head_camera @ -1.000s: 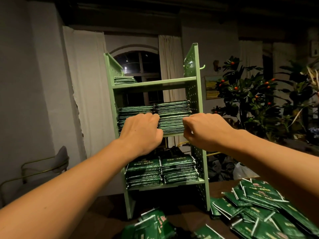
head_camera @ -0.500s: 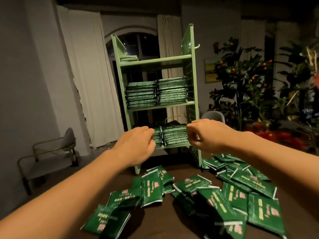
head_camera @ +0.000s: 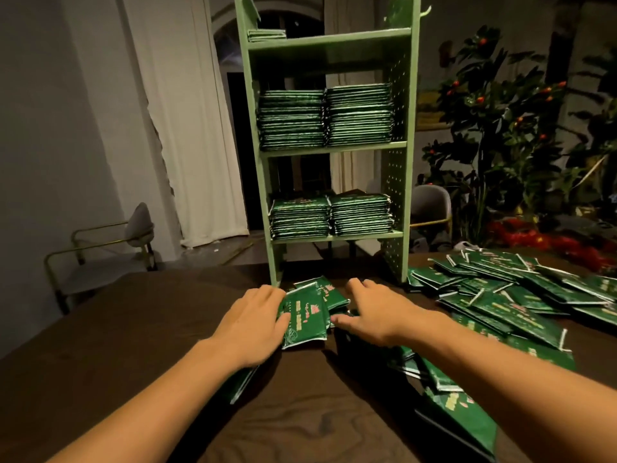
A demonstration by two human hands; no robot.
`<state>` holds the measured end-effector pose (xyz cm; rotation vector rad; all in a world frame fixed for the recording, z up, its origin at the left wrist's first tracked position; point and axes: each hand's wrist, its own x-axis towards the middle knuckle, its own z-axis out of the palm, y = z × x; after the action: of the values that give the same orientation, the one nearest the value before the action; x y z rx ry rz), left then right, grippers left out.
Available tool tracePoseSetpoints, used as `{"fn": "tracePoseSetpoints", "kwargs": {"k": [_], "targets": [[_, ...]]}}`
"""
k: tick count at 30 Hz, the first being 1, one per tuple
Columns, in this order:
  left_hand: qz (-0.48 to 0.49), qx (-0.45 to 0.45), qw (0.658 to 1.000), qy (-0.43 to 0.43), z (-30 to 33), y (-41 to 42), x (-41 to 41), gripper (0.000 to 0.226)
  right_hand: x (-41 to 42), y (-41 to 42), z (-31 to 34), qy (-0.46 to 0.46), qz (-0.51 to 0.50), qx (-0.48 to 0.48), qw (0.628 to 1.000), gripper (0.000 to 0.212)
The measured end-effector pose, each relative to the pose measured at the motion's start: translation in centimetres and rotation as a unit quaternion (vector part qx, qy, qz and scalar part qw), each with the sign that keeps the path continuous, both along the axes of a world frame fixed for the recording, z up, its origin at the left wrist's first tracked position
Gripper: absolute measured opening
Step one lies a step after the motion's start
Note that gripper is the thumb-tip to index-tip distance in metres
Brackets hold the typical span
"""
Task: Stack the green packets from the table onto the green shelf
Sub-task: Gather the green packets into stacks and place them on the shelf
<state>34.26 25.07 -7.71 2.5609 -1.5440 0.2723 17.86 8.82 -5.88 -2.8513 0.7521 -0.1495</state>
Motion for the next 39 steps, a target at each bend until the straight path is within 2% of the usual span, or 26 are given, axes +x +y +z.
{"fn": "tracePoseSetpoints", "kwargs": {"k": [2,7,11,15,23,26,31,35,39], "targets": [[0.027,0.012,1.0,0.009,-1.2,-0.4,0.8,0.051,1.4,-0.3,-1.0,-0.012,-0.016,0.014,1.0,0.078],[0.113,0.02,0.987,0.113,-4.1,-1.8,2.6,0.068,5.2,-0.7,-2.5,-0.03,-0.035,0.029,0.999,0.085],[0.113,-0.045,0.981,0.152,-5.0,-2.7,3.3,0.072,8.2,-0.9,-3.3,-0.037,-0.058,0.028,0.997,0.087],[0.098,-0.052,0.98,0.167,-5.4,-2.7,3.9,0.071,10.0,-1.4,-4.4,0.027,-0.055,0.049,0.997,0.09],[0.057,0.036,0.985,0.156,-5.2,-3.1,1.2,0.067,6.5,-0.9,-2.7,0.05,-0.009,0.059,0.997,0.076],[0.04,0.048,0.987,0.146,-4.9,-3.1,-0.5,0.062,4.2,-0.5,-2.4,0.032,-0.008,0.011,0.999,0.084],[0.034,0.055,0.992,0.11,-4.7,-3.9,-2.6,0.057,0.6,-0.3,-2.5,0.016,-0.049,0.01,0.999,0.093],[0.053,0.016,0.995,0.083,-4.9,-4.9,-3.6,0.048,-0.6,-0.4,-2.9,-0.052,-0.073,0.046,0.995,0.087],[0.072,-0.08,0.988,0.114,-4.9,-5.4,-4.3,0.033,-0.5,-1.3,-3.6,-0.131,-0.084,0.148,0.977,0.095]]}}
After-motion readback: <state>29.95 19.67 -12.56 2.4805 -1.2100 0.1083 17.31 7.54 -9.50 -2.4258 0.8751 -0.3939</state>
